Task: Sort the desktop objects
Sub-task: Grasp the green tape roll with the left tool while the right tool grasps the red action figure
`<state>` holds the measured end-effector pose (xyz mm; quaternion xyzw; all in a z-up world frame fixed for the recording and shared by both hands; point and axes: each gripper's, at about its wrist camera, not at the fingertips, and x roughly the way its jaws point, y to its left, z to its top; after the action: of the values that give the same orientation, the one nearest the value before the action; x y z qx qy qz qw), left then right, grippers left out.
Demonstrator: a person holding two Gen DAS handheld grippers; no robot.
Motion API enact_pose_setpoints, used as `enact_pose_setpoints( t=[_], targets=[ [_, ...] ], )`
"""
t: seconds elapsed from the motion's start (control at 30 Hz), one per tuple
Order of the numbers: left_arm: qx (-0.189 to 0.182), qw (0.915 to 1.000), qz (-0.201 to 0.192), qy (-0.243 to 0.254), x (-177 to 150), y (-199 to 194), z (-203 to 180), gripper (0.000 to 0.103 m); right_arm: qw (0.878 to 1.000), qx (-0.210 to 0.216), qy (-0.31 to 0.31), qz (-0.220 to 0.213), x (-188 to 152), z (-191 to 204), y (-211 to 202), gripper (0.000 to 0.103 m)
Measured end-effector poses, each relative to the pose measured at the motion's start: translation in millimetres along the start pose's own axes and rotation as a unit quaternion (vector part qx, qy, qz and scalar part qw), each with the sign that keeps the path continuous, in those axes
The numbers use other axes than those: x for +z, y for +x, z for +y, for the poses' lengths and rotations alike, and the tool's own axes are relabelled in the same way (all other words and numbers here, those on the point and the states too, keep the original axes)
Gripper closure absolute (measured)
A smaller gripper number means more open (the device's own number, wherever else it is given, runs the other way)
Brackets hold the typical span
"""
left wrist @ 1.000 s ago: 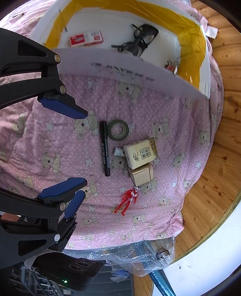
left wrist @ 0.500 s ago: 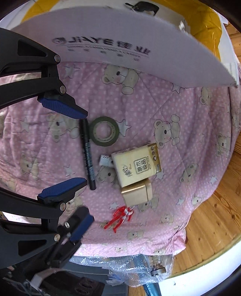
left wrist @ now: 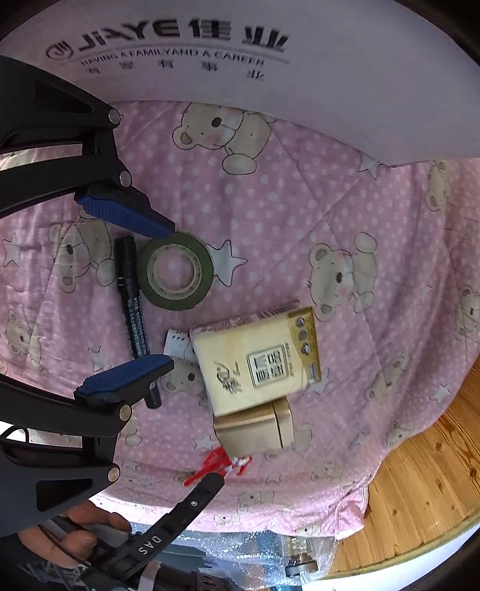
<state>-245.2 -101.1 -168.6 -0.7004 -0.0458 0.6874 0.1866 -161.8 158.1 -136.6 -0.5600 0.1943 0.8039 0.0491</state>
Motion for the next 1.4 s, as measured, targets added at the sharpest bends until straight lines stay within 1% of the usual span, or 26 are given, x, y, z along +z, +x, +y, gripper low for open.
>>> enact_pose_setpoints(
  t=[0.13,0.27,0.43,0.5,0.53,0.57,0.6,0.63,0.7,0.73,0.77,0.83,0.87,0.9,0.93,0.97,1.0,1.03,1.1,1.13,1.17,1.2,1.23,1.27,1.3,1.4],
  targets=[
    [0.010,0.9999,-0.007,0.001,1.2,2.9,1.8,0.033,1.000,-0.007,-0.002,0.003,1.8,-4.0,11.6,0.052],
    [0.011,0.9999,-0.004,-0.008,2.2,7.9,7.9,0.033,0.999,-0.011,-0.031,-0.009,4.4,6.6,16.7,0.034],
    [0.022,0.9997,-0.007,0.009,3.2,10.0,1.1,0.033,0.996,-0.043,-0.073,-0.030,2.3,17.8,22.0,0.033],
    [0.024,0.9996,-0.009,0.011,3.8,10.4,0.1,0.033,0.996,-0.047,-0.074,-0.035,1.6,17.6,21.6,0.039],
    [0.026,0.9995,-0.012,0.011,4.2,10.5,-0.3,0.033,0.995,-0.057,-0.078,-0.034,1.7,17.8,20.9,0.052],
    [0.027,0.9995,-0.014,0.012,4.4,10.6,-0.7,0.033,0.993,-0.072,-0.085,-0.035,2.0,16.9,19.8,0.069],
    [0.028,0.9994,-0.015,0.012,4.0,10.2,-1.4,0.033,0.993,-0.074,-0.084,-0.034,2.8,13.6,19.4,0.076],
    [0.029,0.9994,-0.016,0.012,3.9,10.2,-1.8,0.033,0.995,-0.067,-0.073,-0.033,4.6,6.1,17.8,0.082],
    [0.032,0.9992,-0.018,0.014,3.6,10.9,-3.8,0.033,0.997,-0.051,-0.058,-0.029,6.8,-4.4,15.3,0.085],
    [0.033,0.9992,-0.018,0.016,3.3,12.1,-6.4,0.033,0.997,-0.050,-0.056,-0.028,6.3,-5.4,13.9,0.090],
    [0.032,0.9992,-0.018,0.016,3.2,11.7,-6.9,0.033,0.997,-0.045,-0.054,-0.027,6.0,-6.2,12.2,0.098],
    [0.029,0.9993,-0.018,0.014,3.0,10.3,-6.5,0.033,0.998,-0.037,-0.045,-0.026,5.2,-7.0,9.7,0.099],
    [0.026,0.9994,-0.018,0.013,3.0,9.5,-6.2,0.038,0.998,-0.030,-0.039,-0.026,4.7,-6.9,8.2,0.099],
    [0.025,0.9994,-0.019,0.014,2.6,8.1,-5.1,0.049,0.999,-0.025,-0.034,-0.026,4.4,-6.1,6.8,0.099],
    [0.022,0.9994,-0.020,0.014,2.4,7.0,-4.7,0.056,0.999,-0.021,-0.031,-0.027,3.4,-4.8,4.2,0.099],
    [0.018,0.9996,-0.018,0.014,2.3,6.8,-4.0,0.066,0.999,-0.018,-0.028,-0.027,2.9,-3.3,2.9,0.099],
    [0.016,0.9997,-0.017,0.012,2.0,6.9,-3.2,0.070,0.999,-0.010,-0.022,-0.027,1.8,-2.4,0.3,0.099],
    [0.016,0.9997,-0.017,0.012,1.6,6.7,-2.6,0.070,1.000,-0.003,-0.017,-0.025,1.0,-0.8,-1.6,0.099],
    [0.010,0.9998,-0.017,0.008,1.1,5.5,-0.2,0.070,0.999,0.021,-0.023,-0.014,-0.5,4.2,-2.8,0.098],
    [0.005,0.9998,-0.018,0.003,0.7,4.6,0.8,0.070,0.999,0.007,-0.038,-0.019,-0.2,8.0,-4.2,0.095],
    [0.005,0.9998,-0.020,0.000,0.4,3.9,1.8,0.069,0.997,-0.019,-0.063,-0.034,0.6,12.3,-5.8,0.084],
    [0.009,0.9997,-0.022,-0.003,0.2,3.8,2.5,0.068,0.996,-0.031,-0.078,-0.039,1.4,13.6,-4.5,0.071],
    [0.013,0.9997,-0.021,-0.005,0.2,4.5,3.3,0.067,0.994,-0.045,-0.089,-0.040,2.6,13.1,-2.1,0.047],
    [0.012,0.9997,-0.021,-0.007,0.0,4.6,4.1,0.065,0.991,-0.072,-0.100,-0.046,5.6,10.8,2.2,0.044],
    [0.007,0.9997,-0.022,-0.010,-0.1,4.5,4.4,0.063,0.990,-0.083,-0.109,-0.043,8.1,8.5,6.6,0.044],
    [0.008,0.9996,-0.026,-0.006,-0.1,6.3,1.2,0.057,0.988,-0.093,-0.125,-0.019,14.4,-2.2,27.7,0.044]
  ],
)
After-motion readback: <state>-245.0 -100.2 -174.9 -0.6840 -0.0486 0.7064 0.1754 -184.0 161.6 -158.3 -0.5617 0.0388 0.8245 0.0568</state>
